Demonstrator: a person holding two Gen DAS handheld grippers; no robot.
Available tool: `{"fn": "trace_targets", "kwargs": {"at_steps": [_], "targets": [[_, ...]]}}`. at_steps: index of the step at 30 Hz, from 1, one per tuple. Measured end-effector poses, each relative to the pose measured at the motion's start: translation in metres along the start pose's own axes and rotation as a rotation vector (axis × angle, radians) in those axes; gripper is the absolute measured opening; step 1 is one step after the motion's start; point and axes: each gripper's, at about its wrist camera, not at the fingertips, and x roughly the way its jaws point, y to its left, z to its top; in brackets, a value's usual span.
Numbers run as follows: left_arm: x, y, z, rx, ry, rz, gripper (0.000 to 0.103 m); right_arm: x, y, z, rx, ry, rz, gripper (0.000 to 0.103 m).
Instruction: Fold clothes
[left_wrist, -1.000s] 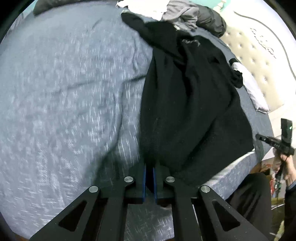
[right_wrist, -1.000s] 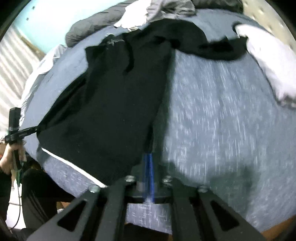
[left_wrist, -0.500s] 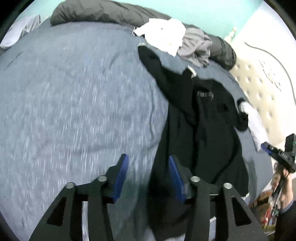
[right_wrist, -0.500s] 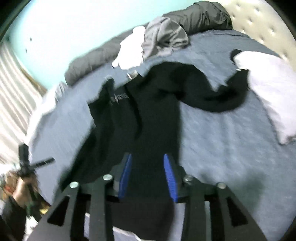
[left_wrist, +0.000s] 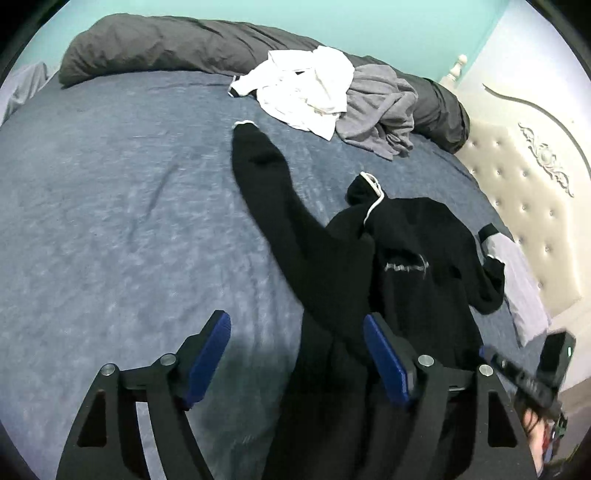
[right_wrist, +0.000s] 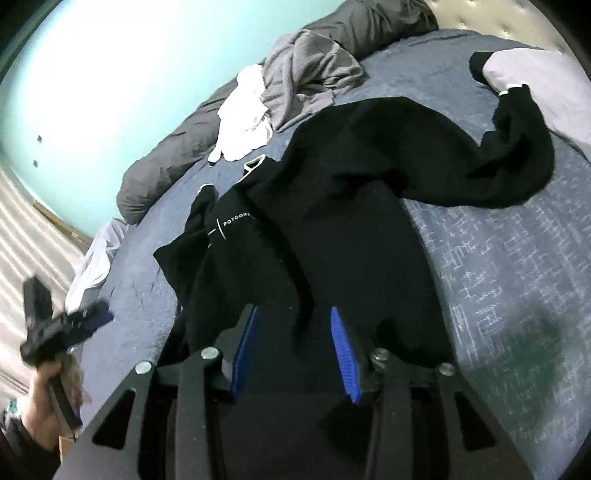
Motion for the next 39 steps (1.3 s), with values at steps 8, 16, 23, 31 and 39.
{"fn": "trace_targets", "kwargs": {"at_steps": [8,16,23,31,39], "targets": [[0.062,-0.015,0.020,-0.041,0.014,-0.054,0.079,0.012,-0.006,0.001,-0.016,-0.001,0.009,0.046],[0.089,-0.023,0.028,0.026,0.035,-0.034,0.021,0.015,-0.017,0.009,-0.004,-0.030,0.007,0.046],[0.054,-0.019,0.043,0.053,-0.047,-0.009,0.007,0.019,-0.008,0.009,-0.042,-0.039,0.026,0.046],[-0.024,0.041,0.069,-0.085,-0.208,0.115,0.006,0.016,-0.005,0.010,-0.053,-0.048,0.042,0.046],[-0.068,0.101,0.076,-0.155,-0.216,0.293,0.006,0.018,-0.002,0.012,-0.060,-0.044,0.054,0.046]]}}
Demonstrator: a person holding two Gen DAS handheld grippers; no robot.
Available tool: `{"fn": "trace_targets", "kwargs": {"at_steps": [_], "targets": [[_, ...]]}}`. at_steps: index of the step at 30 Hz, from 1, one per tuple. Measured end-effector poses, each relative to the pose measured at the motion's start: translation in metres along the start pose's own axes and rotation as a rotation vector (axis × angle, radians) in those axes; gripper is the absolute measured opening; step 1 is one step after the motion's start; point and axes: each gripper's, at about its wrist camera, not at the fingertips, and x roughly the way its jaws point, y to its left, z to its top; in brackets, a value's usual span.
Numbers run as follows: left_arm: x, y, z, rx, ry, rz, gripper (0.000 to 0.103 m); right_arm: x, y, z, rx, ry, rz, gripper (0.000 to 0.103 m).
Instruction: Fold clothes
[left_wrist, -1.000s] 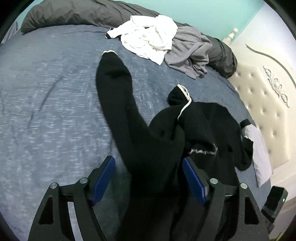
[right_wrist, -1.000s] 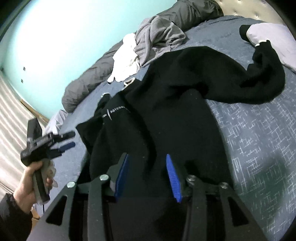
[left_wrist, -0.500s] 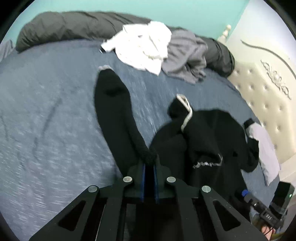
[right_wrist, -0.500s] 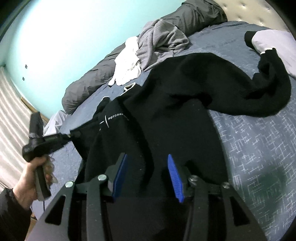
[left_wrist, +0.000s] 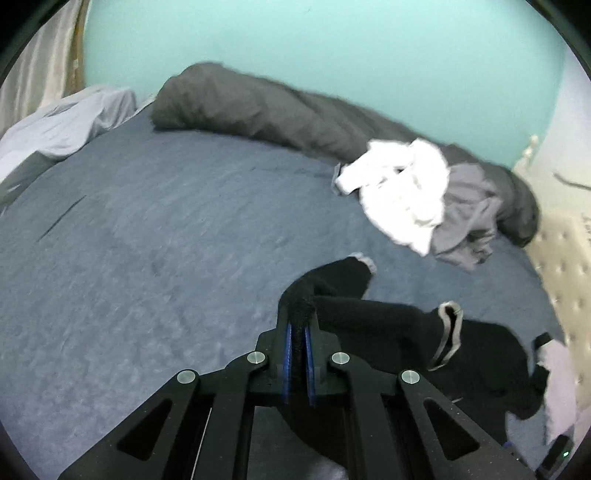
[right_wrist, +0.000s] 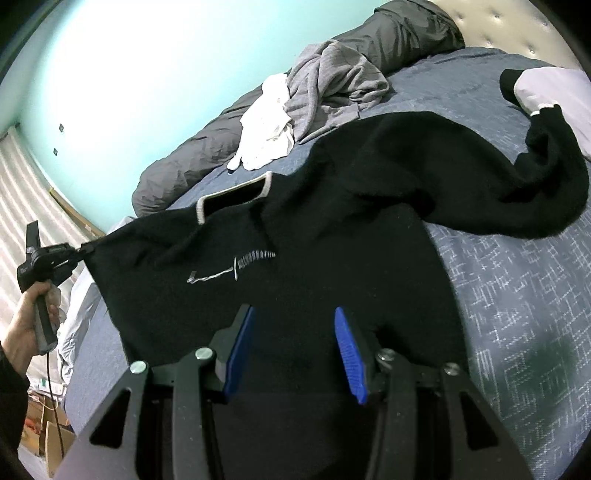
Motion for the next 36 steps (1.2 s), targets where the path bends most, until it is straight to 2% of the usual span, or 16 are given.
{"fn": "trace_targets", "kwargs": {"at_steps": [4,6,8,11,13,15,17,24,31,32,33,36], "targets": [[0.030,0.002,-0.026,0.017,0.142,-0.011,0.007,0.001,0.001,0.001,-0.001,0.002,0.006,0.046],[0.036,-0.008,-0.039,0.083,0.174,-0.023,0.008,0.002,0.001,0.001,-0.001,0.004,0.009,0.046],[0.034,-0.005,-0.045,0.074,0.171,-0.038,0.011,0.002,0.002,0.001,-0.001,0.005,0.012,0.046],[0.026,0.008,-0.039,0.023,0.131,-0.041,0.039,0.003,0.001,0.003,0.006,0.001,0.016,0.046],[0.016,0.020,-0.030,-0.006,0.083,-0.032,0.043,0.004,0.001,0.004,0.011,-0.002,0.019,0.046],[0.009,0.030,-0.019,-0.037,0.035,-0.011,0.062,0.004,0.002,0.003,0.013,-0.006,0.024,0.046],[0.017,0.037,-0.010,-0.051,0.042,-0.008,0.065,0.005,0.005,0.004,0.012,-0.009,0.029,0.046],[0.083,0.040,0.008,-0.081,0.161,-0.037,0.065,0.012,0.011,0.004,-0.010,-0.002,0.019,0.046],[0.139,0.031,0.011,-0.047,0.254,-0.067,0.063,0.017,0.006,0.006,-0.001,0.003,0.018,0.046],[0.144,0.030,0.009,-0.046,0.267,-0.076,0.053,0.018,0.006,0.006,-0.001,0.005,0.019,0.046],[0.149,0.029,0.008,-0.040,0.281,-0.082,0.036,0.019,0.007,0.006,-0.002,0.008,0.019,0.046],[0.157,0.020,0.000,0.003,0.308,-0.102,0.013,0.023,0.008,0.006,-0.005,0.018,0.022,0.046]]}}
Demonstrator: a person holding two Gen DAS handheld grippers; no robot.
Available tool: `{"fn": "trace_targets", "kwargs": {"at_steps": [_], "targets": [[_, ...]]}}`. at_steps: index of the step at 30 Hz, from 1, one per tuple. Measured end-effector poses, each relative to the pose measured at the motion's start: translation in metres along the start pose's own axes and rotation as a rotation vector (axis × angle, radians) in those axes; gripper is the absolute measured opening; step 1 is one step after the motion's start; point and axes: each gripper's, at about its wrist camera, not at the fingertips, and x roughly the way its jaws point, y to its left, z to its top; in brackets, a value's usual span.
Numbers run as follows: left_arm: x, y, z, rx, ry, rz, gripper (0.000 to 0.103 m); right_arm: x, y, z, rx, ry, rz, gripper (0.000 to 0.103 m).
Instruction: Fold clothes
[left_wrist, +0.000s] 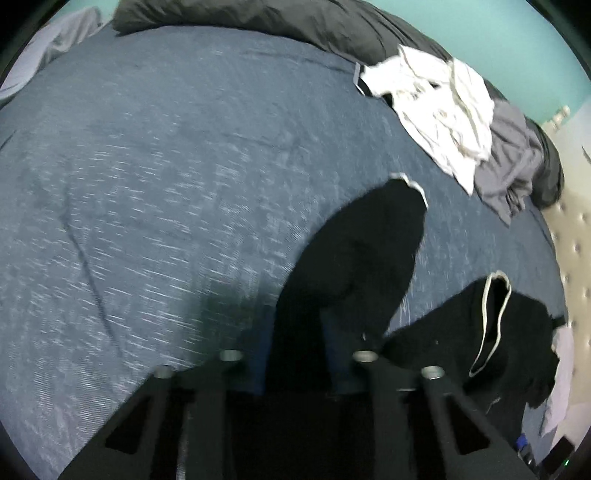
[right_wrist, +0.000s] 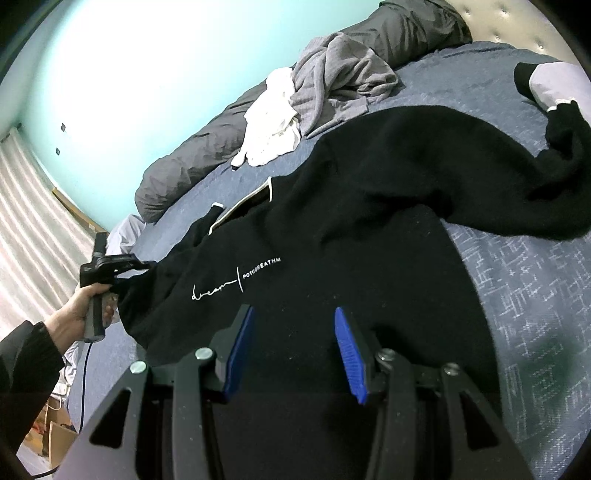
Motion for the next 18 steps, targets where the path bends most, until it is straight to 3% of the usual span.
{"fn": "trace_targets", "kwargs": {"at_steps": [3,7,12,18], "targets": [[-0.007,-0.009,-0.005,0.037,-0.009,-0.008,0.007,0.002,0.002,-0.001,-0.001,0.004,0.003,0.046],[-0.047,-0.013,-0.008,0.048,-0.093,0.023,0.006,0.002,0.004,0.000,-0.008,-0.003,0.010,0.046],[-0.123,-0.001,-0.010,0.023,-0.195,0.120,0.006,-0.003,0.005,0.001,-0.003,-0.022,0.026,0.046],[-0.199,0.003,-0.034,0.016,-0.253,0.213,0.006,-0.009,0.004,0.001,0.020,-0.039,0.040,0.046]]}}
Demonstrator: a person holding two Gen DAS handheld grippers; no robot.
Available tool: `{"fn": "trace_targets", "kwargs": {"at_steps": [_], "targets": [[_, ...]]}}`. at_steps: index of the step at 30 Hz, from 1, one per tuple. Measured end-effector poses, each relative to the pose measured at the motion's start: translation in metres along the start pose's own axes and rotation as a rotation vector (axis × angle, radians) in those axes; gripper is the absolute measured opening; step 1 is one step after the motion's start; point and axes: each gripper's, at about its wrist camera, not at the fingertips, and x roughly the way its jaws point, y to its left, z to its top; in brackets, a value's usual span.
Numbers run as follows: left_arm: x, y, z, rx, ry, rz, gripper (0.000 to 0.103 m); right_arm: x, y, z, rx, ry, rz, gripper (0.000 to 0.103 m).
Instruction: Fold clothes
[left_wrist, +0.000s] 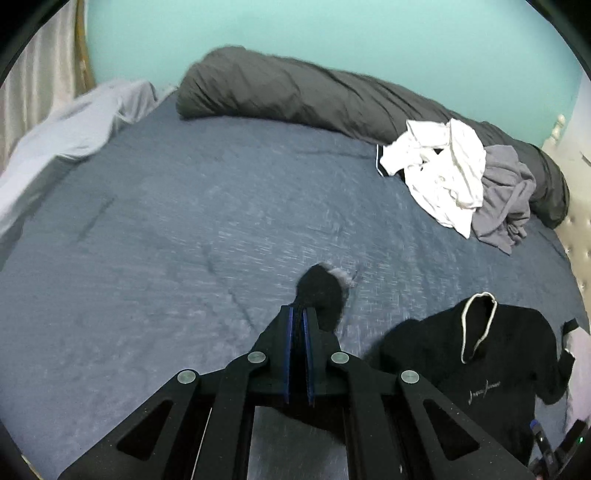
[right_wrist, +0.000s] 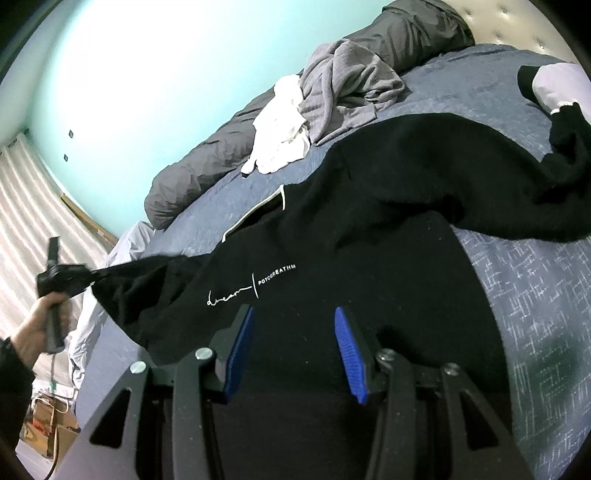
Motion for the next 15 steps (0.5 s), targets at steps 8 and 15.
{"fn": "trace_targets", "kwargs": {"at_steps": [8,15], "targets": [[0.004,-0.018,-0.006,-0.037,0.080,-0.069,0.016,0.001,0.008,0.000,-0.004,0.003,0.017,0.046],[0.064,-0.035,-0.031,-0.035,0.206,-0.196,0.042,0.004,0.003,0.002,0.004,0.007,0.008,0.046]]}}
